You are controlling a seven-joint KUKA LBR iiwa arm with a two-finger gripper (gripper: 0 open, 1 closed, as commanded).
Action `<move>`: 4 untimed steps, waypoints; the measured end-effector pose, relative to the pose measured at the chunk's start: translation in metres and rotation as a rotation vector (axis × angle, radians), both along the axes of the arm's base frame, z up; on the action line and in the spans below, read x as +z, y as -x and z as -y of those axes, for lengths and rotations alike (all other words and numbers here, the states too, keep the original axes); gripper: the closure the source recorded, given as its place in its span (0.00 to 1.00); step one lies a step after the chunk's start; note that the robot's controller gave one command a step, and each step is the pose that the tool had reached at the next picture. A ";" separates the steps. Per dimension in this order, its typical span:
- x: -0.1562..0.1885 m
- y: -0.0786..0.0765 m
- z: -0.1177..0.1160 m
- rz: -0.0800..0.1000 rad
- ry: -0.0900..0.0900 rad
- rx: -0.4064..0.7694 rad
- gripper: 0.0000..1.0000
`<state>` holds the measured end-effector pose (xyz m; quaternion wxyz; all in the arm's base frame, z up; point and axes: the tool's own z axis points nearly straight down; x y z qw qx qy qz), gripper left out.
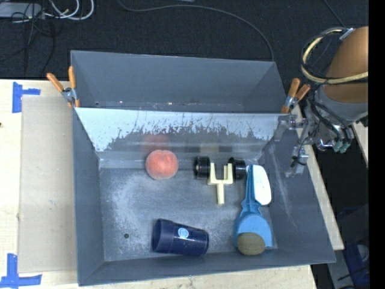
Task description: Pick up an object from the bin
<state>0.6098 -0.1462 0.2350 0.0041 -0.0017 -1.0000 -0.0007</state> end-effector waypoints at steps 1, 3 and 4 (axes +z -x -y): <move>0.005 -0.001 -0.001 0.008 0.001 0.004 0.00; -0.085 0.026 -0.071 0.003 -0.003 0.457 0.00; -0.096 0.018 -0.081 0.008 -0.003 0.563 0.00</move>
Offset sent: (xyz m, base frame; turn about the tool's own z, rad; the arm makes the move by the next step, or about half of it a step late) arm 0.0057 0.1028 -0.1650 -0.2866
